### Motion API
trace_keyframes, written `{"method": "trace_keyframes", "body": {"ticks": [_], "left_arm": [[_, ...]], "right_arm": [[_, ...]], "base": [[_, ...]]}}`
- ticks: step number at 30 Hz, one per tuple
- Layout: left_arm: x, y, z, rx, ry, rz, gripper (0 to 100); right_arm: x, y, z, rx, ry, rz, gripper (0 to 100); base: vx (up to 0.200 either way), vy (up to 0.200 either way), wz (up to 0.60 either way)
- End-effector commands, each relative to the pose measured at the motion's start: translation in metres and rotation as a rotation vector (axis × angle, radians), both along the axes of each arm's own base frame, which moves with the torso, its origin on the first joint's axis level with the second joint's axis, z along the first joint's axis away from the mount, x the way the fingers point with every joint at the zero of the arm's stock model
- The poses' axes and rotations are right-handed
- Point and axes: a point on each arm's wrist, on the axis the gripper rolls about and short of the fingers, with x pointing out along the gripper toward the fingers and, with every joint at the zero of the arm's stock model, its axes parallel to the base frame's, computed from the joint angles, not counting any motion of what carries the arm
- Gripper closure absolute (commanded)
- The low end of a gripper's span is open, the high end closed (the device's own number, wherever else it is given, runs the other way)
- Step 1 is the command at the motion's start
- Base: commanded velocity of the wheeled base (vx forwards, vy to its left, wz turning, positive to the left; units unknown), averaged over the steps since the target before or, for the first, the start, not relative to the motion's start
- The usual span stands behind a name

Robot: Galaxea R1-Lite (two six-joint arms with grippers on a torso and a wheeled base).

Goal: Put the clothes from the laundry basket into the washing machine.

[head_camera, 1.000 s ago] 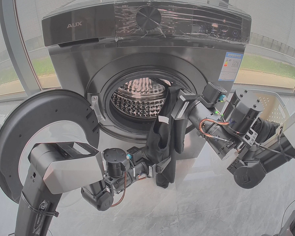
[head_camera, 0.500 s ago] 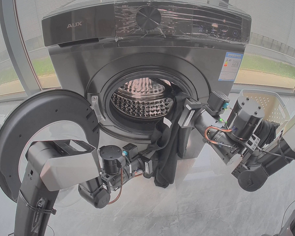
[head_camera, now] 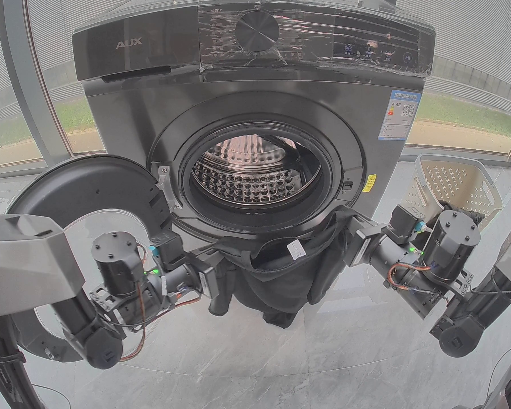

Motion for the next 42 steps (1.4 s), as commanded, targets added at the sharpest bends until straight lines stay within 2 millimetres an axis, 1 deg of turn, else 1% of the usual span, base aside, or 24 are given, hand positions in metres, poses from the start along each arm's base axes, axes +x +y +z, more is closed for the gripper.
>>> {"method": "trace_keyframes", "body": {"ticks": [1, 5, 8, 10, 14, 18, 20, 21, 27, 32, 38, 40, 42], "left_arm": [[-0.025, 0.029, 0.037, -0.057, -0.062, 0.007, 100], [-0.017, 0.032, 0.046, -0.078, -0.101, 0.023, 100], [-0.011, 0.035, 0.054, -0.098, -0.137, 0.045, 100], [-0.011, 0.036, 0.059, -0.104, -0.155, 0.050, 100], [-0.017, 0.038, 0.072, -0.123, -0.193, 0.048, 100], [-0.026, 0.039, 0.083, -0.139, -0.230, 0.040, 100], [-0.028, 0.039, 0.085, -0.142, -0.234, 0.036, 100], [-0.029, 0.040, 0.086, -0.144, -0.238, 0.038, 100], [-0.028, 0.040, 0.087, -0.144, -0.242, 0.041, 100], [-0.027, 0.040, 0.087, -0.143, -0.244, 0.044, 100], [-0.028, 0.044, 0.087, -0.135, -0.246, 0.054, 100], [-0.029, 0.051, 0.087, -0.130, -0.249, 0.068, 100], [-0.031, 0.054, 0.085, -0.125, -0.239, 0.069, 100]], "right_arm": [[-0.014, -0.012, -0.010, -0.002, 0.054, 0.006, 100], [-0.017, -0.015, -0.018, -0.025, 0.083, -0.001, 100], [-0.015, -0.020, -0.025, -0.044, 0.109, -0.015, 100], [-0.013, -0.022, -0.026, -0.047, 0.113, -0.023, 100], [-0.022, -0.026, -0.028, -0.062, 0.126, -0.019, 100], [-0.022, -0.026, -0.024, -0.069, 0.106, -0.004, 100], [-0.022, -0.026, -0.023, -0.067, 0.102, -0.002, 100], [-0.023, -0.027, -0.018, -0.059, 0.087, -0.002, 100], [-0.025, -0.028, -0.009, -0.041, 0.055, 0.002, 100], [-0.024, -0.029, -0.007, -0.045, 0.045, -0.003, 100], [-0.020, -0.027, -0.002, -0.030, 0.022, -0.005, 100], [-0.020, -0.026, 0.001, -0.022, 0.011, -0.005, 100], [-0.020, -0.026, 0.002, -0.020, 0.008, -0.005, 100]], "base": [[0.000, 0.000, 0.00], [0.000, 0.000, 0.00], [0.000, 0.000, 0.00], [0.000, 0.000, 0.00], [0.000, 0.000, 0.00], [0.000, 0.000, 0.00], [0.000, 0.000, 0.00], [0.000, 0.000, 0.00], [0.000, 0.000, 0.00], [0.000, 0.000, 0.00], [0.000, 0.000, 0.00], [0.000, 0.000, 0.00], [0.000, 0.000, 0.00]]}}
